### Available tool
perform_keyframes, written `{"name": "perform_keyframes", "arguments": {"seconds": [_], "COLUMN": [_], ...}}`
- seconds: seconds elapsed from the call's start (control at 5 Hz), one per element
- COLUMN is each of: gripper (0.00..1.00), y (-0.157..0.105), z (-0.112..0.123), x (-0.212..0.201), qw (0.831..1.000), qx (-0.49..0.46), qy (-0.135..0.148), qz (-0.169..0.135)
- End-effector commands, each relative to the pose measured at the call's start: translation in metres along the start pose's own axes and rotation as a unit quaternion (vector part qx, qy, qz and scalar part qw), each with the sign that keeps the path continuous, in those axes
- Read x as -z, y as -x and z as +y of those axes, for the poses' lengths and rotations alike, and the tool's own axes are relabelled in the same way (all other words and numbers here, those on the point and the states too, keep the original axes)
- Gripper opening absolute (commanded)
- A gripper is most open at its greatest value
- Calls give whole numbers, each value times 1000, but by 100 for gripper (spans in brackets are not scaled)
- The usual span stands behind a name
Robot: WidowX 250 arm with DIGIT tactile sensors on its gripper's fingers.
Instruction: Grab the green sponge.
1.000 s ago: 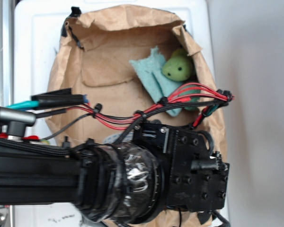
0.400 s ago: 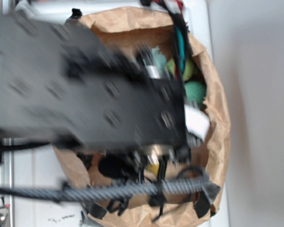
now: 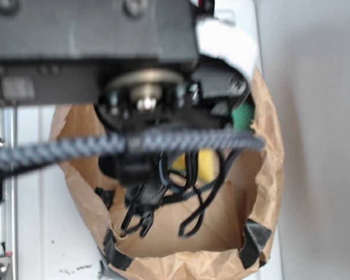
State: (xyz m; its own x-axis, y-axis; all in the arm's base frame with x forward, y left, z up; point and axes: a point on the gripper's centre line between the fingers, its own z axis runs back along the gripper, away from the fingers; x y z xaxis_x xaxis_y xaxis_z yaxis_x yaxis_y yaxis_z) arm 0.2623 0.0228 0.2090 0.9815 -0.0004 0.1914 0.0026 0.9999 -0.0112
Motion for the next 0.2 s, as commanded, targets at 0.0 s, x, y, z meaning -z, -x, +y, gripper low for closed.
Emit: {"name": "perform_keyframes", "arguments": {"seconds": [0.0], "gripper": [0], "y": [8], "z": [14], "x": [-39], "qw": [997], "qx": [-36], "qy": [-41], "qz": [-53]}}
